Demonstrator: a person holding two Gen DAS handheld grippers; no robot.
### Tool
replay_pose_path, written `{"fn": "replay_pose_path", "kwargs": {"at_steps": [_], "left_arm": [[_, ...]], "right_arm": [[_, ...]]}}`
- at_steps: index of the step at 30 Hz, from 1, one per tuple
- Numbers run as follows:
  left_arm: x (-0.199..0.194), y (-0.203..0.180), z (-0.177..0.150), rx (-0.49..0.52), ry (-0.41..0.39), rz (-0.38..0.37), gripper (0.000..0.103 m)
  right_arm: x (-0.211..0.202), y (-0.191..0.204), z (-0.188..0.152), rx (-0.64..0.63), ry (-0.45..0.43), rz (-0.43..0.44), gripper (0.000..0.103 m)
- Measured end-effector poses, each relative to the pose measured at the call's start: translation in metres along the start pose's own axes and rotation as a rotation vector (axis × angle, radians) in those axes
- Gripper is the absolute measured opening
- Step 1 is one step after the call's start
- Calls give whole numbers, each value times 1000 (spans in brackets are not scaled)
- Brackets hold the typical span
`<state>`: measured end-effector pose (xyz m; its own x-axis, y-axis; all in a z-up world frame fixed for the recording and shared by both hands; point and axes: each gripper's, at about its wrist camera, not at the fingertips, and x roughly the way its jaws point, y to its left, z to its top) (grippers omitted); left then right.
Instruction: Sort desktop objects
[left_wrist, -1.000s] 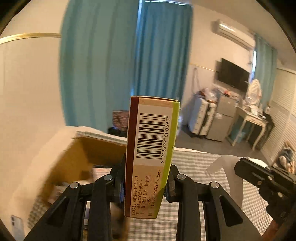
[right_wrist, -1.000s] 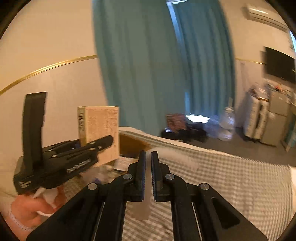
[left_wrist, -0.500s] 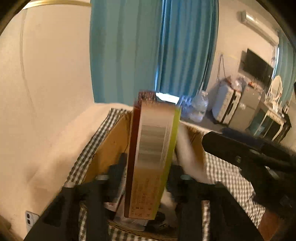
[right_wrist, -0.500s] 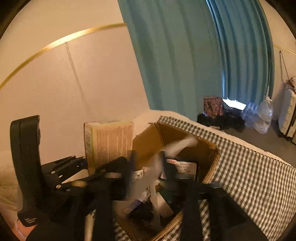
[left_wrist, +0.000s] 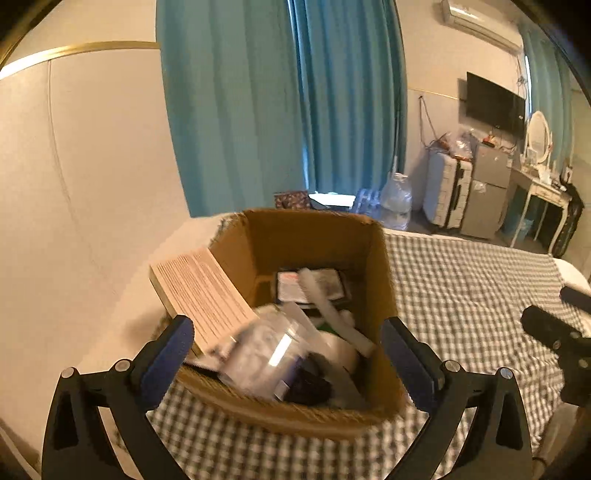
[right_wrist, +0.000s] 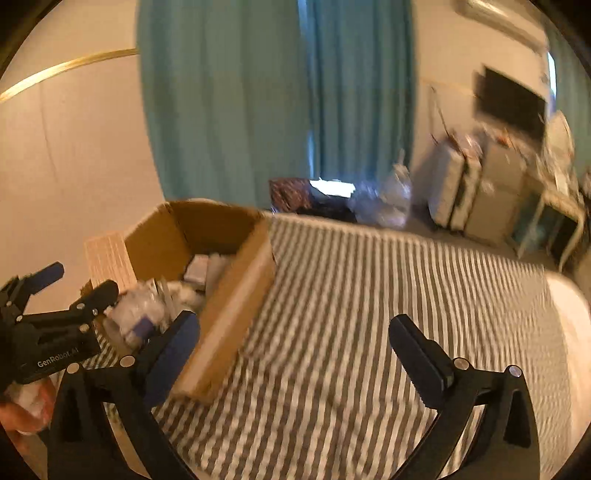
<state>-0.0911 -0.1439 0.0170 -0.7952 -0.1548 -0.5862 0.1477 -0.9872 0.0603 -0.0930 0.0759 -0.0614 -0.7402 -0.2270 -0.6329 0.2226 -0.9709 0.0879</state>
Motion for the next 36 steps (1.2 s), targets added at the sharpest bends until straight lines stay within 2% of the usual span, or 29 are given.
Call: {"fn": "replay_pose_path", "kwargs": {"at_steps": [3, 5, 8, 15, 20, 36], "left_arm": [[-6, -7, 0, -5, 21, -32, 103], [-12, -8, 4, -19, 10, -43, 103], [-16, -8, 6, -29, 3, -53, 103], [-6, 0, 2, -87, 46, -53, 103], [-10, 0, 2, -60, 21, -34, 103], [-2, -3, -1, -65, 59, -46, 103]], "right_arm": [[-1, -10, -5, 95, 28, 13, 103], [-7, -11, -6, 114, 31, 14, 103], [-12, -6, -7, 94, 19, 0, 103], [-5, 7, -13, 38, 18, -21, 103], [-2, 12, -13, 1, 17, -54, 103], [-4, 15, -16, -15, 1, -76, 103]]}}
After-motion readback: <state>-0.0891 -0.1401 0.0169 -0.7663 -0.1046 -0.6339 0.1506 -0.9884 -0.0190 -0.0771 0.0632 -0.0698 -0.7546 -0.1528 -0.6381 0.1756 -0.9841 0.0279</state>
